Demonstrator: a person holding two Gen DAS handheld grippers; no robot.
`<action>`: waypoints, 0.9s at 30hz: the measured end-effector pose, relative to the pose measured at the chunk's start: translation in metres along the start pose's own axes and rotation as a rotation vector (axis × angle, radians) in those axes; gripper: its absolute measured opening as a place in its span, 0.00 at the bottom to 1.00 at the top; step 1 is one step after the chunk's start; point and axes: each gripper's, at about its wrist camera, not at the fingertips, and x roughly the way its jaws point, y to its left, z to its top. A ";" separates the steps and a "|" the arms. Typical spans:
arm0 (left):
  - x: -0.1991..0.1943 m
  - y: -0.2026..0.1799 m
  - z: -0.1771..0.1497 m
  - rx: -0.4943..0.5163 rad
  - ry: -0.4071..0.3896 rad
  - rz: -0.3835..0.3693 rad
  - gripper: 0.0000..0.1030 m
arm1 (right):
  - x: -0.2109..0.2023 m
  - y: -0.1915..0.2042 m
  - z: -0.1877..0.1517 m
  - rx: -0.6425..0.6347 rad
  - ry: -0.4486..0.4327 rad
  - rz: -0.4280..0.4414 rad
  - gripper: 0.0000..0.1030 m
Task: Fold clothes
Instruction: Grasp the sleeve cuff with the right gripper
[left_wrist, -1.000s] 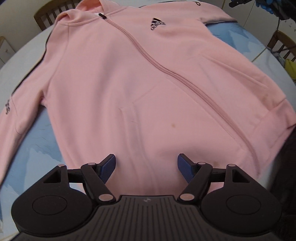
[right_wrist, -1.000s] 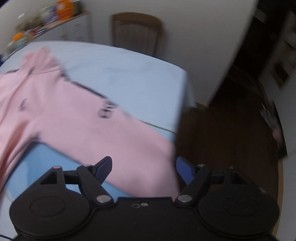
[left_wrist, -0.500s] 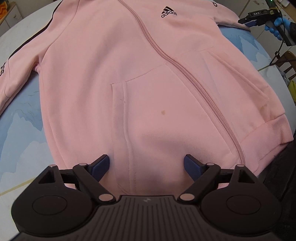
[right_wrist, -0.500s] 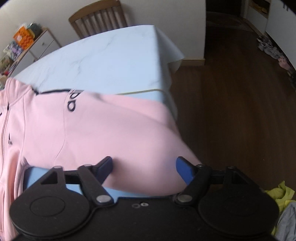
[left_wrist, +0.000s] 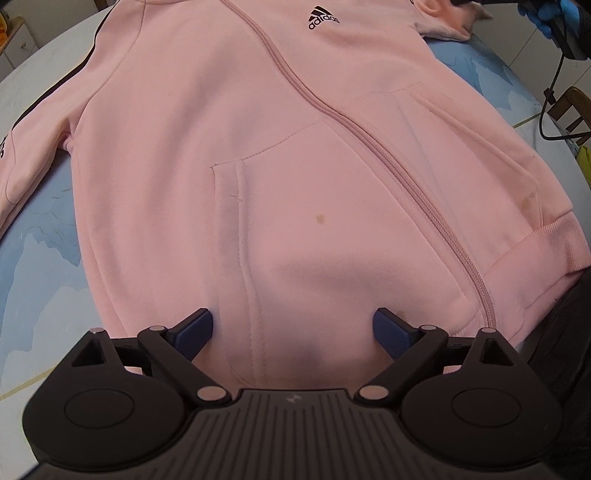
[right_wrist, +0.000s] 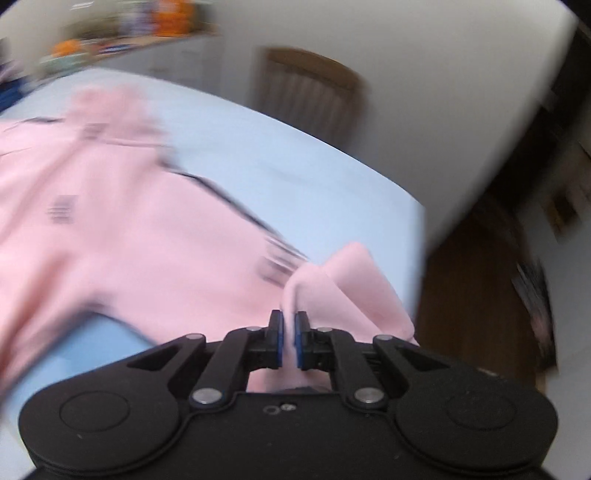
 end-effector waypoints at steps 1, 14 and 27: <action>-0.001 -0.001 -0.001 0.000 -0.002 0.001 0.92 | 0.002 0.018 0.006 -0.047 -0.011 0.024 1.00; -0.029 0.008 -0.007 0.000 -0.103 -0.011 0.92 | 0.001 0.049 0.021 -0.097 0.002 0.181 1.00; -0.023 0.007 0.004 0.005 -0.133 -0.020 0.92 | 0.004 -0.076 -0.033 0.509 0.144 0.174 1.00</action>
